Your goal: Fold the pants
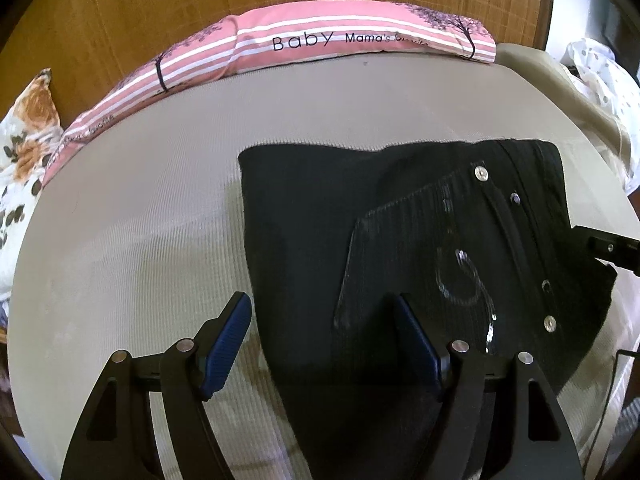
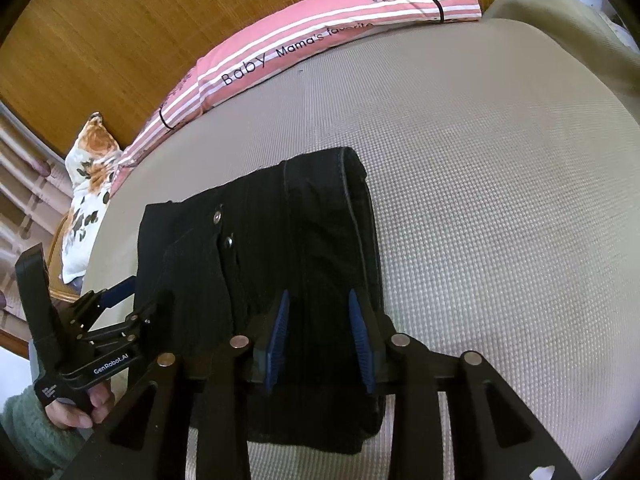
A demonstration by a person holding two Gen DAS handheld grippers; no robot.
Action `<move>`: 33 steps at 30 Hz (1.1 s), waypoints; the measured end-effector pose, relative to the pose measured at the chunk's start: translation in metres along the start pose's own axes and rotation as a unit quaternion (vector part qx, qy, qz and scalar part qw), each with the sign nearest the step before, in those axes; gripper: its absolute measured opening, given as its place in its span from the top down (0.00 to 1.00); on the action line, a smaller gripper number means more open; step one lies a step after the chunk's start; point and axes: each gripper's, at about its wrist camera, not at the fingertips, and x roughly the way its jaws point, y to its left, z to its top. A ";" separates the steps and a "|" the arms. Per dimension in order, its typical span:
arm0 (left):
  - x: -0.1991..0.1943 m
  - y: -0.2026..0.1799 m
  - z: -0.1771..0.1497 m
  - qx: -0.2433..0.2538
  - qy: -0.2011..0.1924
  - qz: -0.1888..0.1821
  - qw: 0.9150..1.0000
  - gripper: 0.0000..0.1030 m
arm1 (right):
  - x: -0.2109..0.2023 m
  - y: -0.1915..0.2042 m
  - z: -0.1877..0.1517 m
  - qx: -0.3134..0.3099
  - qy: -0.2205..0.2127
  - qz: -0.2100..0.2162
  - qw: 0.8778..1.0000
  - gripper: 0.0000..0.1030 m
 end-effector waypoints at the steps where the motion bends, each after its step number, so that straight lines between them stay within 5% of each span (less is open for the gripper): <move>1: -0.002 0.001 -0.003 -0.001 0.002 0.000 1.000 0.28 | -0.001 0.000 -0.001 0.000 0.002 0.001 1.000 0.67; 8: -0.016 0.020 -0.013 -0.034 0.012 -0.023 0.999 0.28 | -0.013 -0.009 -0.001 0.008 0.006 0.024 1.000 0.63; 11: -0.018 0.044 -0.016 -0.075 0.022 -0.062 0.995 0.28 | -0.017 -0.023 0.001 0.034 0.012 0.046 0.998 0.45; 16: -0.007 0.076 -0.024 -0.129 0.056 -0.110 0.984 0.28 | -0.013 -0.057 -0.001 0.085 0.030 0.091 0.992 0.45; 20: 0.007 0.087 -0.030 -0.168 0.082 -0.177 0.966 0.28 | 0.001 -0.075 -0.005 0.104 0.059 0.124 0.985 0.45; 33: 0.023 0.068 -0.014 -0.119 0.074 -0.219 0.966 0.22 | 0.031 -0.082 0.009 0.096 0.101 0.225 0.964 0.45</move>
